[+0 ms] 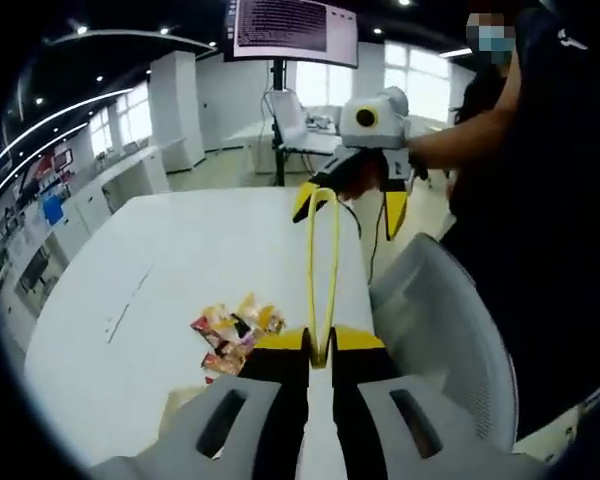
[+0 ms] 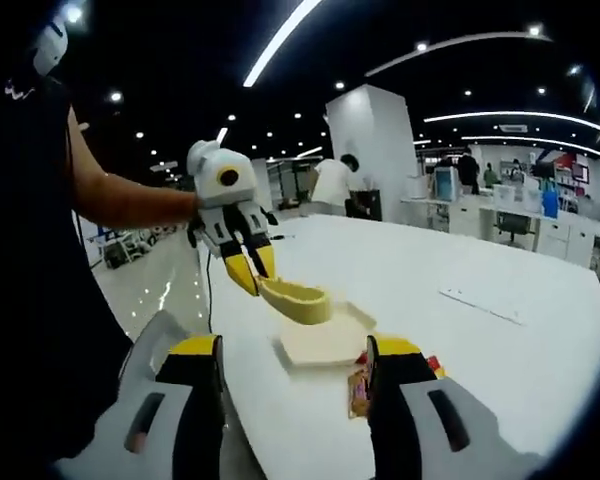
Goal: Place the target food into the container with the food tongs after gripping and lifting it, then release it inside without dropping or visibly crushing the food.
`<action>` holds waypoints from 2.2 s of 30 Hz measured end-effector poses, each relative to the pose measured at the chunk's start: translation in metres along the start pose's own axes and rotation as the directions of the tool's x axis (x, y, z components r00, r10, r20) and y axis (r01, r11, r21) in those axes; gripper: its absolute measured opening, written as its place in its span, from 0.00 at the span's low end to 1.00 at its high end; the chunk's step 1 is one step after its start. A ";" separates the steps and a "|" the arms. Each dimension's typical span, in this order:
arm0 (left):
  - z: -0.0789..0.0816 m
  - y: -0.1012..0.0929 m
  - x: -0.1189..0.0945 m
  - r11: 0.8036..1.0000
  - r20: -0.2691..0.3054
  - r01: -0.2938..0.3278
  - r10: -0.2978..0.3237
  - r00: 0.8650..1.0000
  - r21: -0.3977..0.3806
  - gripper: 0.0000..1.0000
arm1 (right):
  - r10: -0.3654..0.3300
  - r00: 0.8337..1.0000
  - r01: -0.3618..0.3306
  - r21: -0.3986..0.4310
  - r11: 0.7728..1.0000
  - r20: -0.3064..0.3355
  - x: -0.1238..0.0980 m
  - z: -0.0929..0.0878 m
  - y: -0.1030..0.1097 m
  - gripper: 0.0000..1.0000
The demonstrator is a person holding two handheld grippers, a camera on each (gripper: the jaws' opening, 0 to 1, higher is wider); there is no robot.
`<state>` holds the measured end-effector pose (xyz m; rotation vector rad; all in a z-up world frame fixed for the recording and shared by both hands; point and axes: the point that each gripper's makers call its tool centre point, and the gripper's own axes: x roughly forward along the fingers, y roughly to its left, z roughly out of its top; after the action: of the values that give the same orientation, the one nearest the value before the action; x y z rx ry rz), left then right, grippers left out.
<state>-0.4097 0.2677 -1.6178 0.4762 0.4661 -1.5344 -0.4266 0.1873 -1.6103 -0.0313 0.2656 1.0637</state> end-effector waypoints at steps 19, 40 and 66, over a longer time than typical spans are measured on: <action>0.068 -0.012 -0.029 0.997 0.050 0.074 -0.074 0.996 -0.003 0.02 | 0.173 0.968 -0.182 0.034 0.983 0.180 0.007 0.082 0.019 0.40; 0.087 -0.024 -0.023 0.989 0.060 0.143 -0.142 0.988 -0.027 0.04 | 0.278 0.933 -0.295 0.046 0.954 0.231 0.026 0.101 0.042 0.21; 0.100 -0.006 -0.045 0.988 0.318 0.057 -0.008 0.948 -0.145 0.22 | 0.215 0.927 -0.256 0.102 0.961 0.306 0.017 0.122 0.025 0.23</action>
<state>-0.4159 0.2487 -1.5095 0.0984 0.3378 -1.5586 -0.4160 0.2328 -1.4941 0.2903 0.0745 1.2701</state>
